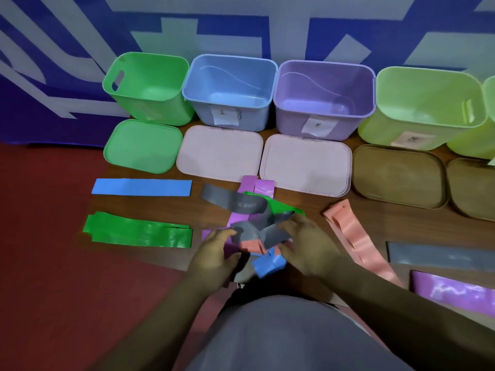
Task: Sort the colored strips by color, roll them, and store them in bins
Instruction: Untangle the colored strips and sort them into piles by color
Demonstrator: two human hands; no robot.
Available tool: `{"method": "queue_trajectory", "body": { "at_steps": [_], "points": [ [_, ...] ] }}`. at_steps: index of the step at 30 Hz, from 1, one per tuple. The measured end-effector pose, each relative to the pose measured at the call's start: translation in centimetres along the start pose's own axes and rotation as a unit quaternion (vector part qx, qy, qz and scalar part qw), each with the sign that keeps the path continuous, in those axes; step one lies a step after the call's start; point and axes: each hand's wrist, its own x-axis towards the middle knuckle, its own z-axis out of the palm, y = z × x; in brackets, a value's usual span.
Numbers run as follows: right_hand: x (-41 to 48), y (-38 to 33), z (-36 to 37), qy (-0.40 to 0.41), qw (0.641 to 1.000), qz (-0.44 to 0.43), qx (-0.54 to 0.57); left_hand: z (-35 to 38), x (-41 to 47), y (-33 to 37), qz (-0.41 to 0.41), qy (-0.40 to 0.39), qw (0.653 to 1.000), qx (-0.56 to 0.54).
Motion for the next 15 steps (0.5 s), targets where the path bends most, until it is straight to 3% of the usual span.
{"method": "queue_trajectory", "body": {
  "at_steps": [7,10,15],
  "points": [
    [2.5,-3.2,3.1,-0.099,0.986,-0.012,-0.132,-1.5,0.7,-0.8,0.006,-0.014,1.0,-0.012],
    [2.8,-2.9,3.7,-0.087,0.985,0.016,-0.148,-2.1,0.7,-1.5,0.003,-0.021,0.999,-0.025],
    [1.8,-2.5,2.8,-0.028,0.996,0.042,-0.067,-2.8,0.8,-1.8,0.014,-0.025,0.999,-0.025]
  ]
}}
